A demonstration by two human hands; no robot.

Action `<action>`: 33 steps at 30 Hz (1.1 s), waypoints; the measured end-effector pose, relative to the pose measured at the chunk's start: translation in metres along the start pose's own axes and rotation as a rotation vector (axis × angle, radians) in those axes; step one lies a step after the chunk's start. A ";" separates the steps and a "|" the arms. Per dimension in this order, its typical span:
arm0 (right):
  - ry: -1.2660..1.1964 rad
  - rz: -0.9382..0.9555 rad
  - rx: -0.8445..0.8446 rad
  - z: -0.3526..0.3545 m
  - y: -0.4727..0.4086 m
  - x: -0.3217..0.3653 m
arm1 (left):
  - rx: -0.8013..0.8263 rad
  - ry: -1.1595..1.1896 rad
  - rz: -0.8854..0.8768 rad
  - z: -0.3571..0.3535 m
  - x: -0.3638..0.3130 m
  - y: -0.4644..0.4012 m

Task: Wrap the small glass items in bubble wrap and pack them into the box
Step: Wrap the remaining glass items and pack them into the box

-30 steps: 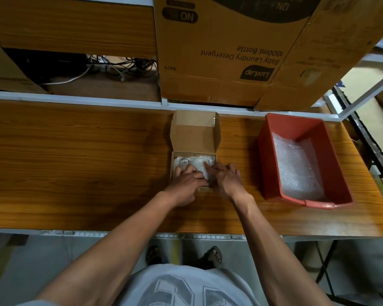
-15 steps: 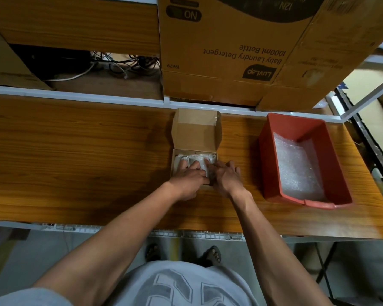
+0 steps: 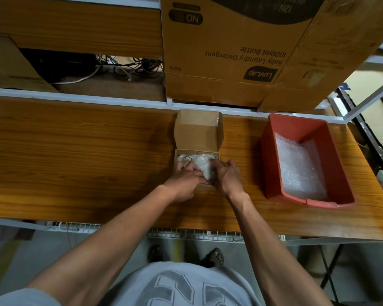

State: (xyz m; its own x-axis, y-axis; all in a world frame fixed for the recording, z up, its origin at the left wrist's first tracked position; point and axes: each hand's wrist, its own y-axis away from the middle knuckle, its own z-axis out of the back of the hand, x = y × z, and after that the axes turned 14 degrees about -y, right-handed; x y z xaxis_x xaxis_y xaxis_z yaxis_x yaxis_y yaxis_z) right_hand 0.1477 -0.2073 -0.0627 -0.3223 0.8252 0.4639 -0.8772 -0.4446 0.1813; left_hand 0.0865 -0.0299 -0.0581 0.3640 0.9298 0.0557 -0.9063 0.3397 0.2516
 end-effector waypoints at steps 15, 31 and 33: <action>0.184 0.221 -0.136 -0.014 0.033 -0.028 | -0.017 -0.008 0.008 0.006 0.009 -0.003; 0.326 0.205 -0.041 -0.005 0.034 -0.035 | -0.054 0.047 -0.039 -0.007 0.019 0.003; 0.321 0.198 -0.061 -0.006 0.036 -0.033 | -0.066 0.037 -0.034 -0.009 0.018 0.005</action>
State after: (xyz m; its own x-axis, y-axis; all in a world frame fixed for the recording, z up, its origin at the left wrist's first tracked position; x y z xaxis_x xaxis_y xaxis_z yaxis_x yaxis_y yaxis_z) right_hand 0.1251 -0.2487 -0.0768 -0.5746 0.7966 0.1879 -0.8030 -0.5931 0.0590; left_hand 0.0868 -0.0104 -0.0650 0.3874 0.9218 0.0118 -0.9063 0.3784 0.1883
